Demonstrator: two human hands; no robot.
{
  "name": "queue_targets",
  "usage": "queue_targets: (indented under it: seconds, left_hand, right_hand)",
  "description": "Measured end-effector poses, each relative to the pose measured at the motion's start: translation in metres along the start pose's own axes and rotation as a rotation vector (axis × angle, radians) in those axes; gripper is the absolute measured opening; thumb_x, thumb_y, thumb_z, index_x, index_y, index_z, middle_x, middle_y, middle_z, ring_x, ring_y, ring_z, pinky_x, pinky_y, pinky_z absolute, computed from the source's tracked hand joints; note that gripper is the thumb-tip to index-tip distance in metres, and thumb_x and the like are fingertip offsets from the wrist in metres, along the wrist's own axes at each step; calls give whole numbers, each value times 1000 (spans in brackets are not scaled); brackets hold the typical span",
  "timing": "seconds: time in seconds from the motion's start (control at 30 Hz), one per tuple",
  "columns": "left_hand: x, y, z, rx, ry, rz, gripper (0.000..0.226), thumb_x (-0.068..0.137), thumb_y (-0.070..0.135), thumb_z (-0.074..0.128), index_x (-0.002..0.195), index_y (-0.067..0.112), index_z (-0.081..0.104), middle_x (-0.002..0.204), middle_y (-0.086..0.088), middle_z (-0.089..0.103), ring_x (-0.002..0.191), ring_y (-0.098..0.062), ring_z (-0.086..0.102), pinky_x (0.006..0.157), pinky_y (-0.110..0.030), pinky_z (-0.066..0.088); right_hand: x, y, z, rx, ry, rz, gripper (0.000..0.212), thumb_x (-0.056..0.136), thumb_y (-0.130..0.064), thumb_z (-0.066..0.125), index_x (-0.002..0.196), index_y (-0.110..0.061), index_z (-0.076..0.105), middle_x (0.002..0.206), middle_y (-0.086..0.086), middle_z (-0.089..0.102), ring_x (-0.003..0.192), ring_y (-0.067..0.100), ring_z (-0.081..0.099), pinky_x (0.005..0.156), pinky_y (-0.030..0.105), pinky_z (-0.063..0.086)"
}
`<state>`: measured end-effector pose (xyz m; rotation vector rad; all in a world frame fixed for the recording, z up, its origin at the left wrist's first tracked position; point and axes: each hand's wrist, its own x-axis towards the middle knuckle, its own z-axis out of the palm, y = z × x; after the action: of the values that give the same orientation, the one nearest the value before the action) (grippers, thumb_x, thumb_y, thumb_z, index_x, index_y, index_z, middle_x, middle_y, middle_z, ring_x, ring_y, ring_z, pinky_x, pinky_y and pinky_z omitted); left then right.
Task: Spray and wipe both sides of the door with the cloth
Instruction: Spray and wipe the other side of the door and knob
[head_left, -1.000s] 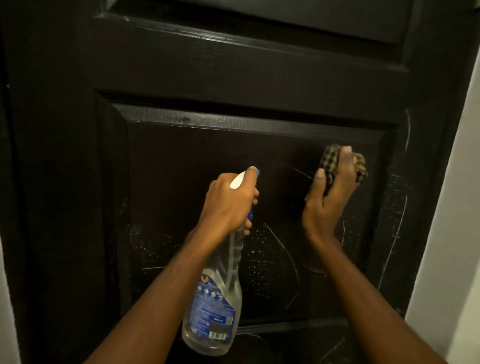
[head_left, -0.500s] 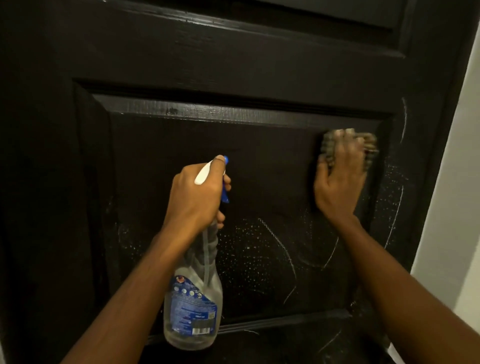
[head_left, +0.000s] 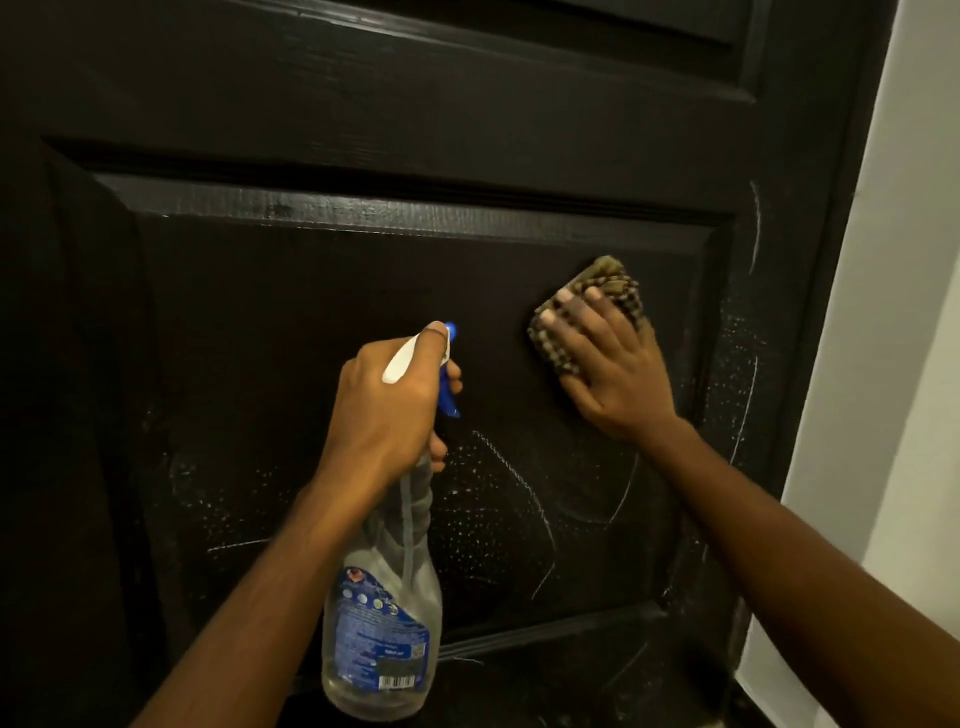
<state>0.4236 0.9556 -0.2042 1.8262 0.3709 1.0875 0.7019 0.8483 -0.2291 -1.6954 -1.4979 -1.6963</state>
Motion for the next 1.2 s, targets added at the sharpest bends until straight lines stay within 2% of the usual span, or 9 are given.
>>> queue_targets:
  seconds: [0.13, 0.3, 0.4, 0.53, 0.63, 0.77, 1.0, 1.13, 1.2]
  left_hand:
    - [-1, -1, 23, -9, -84, 15, 47, 101, 48, 41, 85, 13, 69, 83, -4, 73, 40, -17, 58, 44, -29, 50]
    - [-5, -4, 56, -10, -195, -6, 47, 101, 48, 42, 84, 14, 69, 82, -3, 72, 41, -18, 59, 43, -31, 53]
    - [-6, -9, 74, -17, -234, -8, 47, 101, 47, 43, 83, 13, 69, 80, -7, 73, 41, -19, 59, 43, -32, 54]
    - [-8, -14, 96, -12, -281, 0, 47, 102, 46, 43, 82, 12, 69, 79, -8, 72, 40, -19, 59, 42, -29, 51]
    - [-8, -16, 110, -6, -301, -8, 48, 102, 47, 42, 82, 12, 69, 76, -7, 72, 39, -17, 58, 41, -27, 49]
    - [-8, -20, 122, 1, -299, 3, 47, 102, 46, 43, 80, 13, 69, 69, -3, 69, 37, -15, 57, 41, -27, 50]
    - [-17, -29, 130, -4, -296, -25, 48, 100, 47, 44, 80, 12, 69, 75, -5, 72, 37, -17, 58, 40, -29, 51]
    - [-22, -28, 135, -13, -295, -39, 48, 101, 47, 44, 80, 11, 69, 78, -5, 73, 37, -19, 58, 40, -29, 50]
    - [-24, -28, 137, -5, -302, -39, 48, 101, 47, 43, 81, 12, 68, 78, -6, 72, 37, -18, 58, 40, -29, 51]
  right_hand:
    - [0, 25, -11, 107, 93, 365, 64, 98, -33, 48, 158, -22, 29, 166, 4, 24, 155, 19, 11, 121, 56, 22]
    - [-1, 36, -24, 381, 65, 367, 57, 102, -21, 50, 156, -19, 34, 166, -4, 22, 156, 15, 9, 126, 33, 4]
    - [-8, 50, -37, 501, -21, 370, 57, 101, -26, 48, 156, -24, 33, 166, -8, 22, 156, 12, 7, 126, 33, 5]
    - [-22, 66, -52, 717, -62, 537, 58, 102, -29, 44, 158, -36, 28, 166, -10, 24, 154, 15, 18, 126, 48, 18]
    - [-23, 72, -63, 851, -58, 691, 61, 101, -33, 44, 160, -23, 29, 162, 3, 35, 146, 18, 37, 120, 46, 34]
    - [-27, 64, -60, 847, -44, 736, 57, 102, -31, 44, 158, -21, 32, 154, 9, 46, 138, 23, 47, 115, 48, 41]
    - [-103, 9, -48, 956, -32, 941, 53, 99, -33, 46, 151, -23, 43, 137, -12, 59, 125, 7, 57, 106, 33, 49]
    - [-132, -4, -52, 1079, -26, 1106, 53, 96, -36, 50, 145, -18, 52, 133, 2, 65, 123, 21, 60, 100, 41, 52]
    - [-133, -4, -62, 1136, -10, 1180, 50, 92, -41, 52, 138, -21, 57, 127, 5, 66, 118, 29, 61, 88, 36, 54]
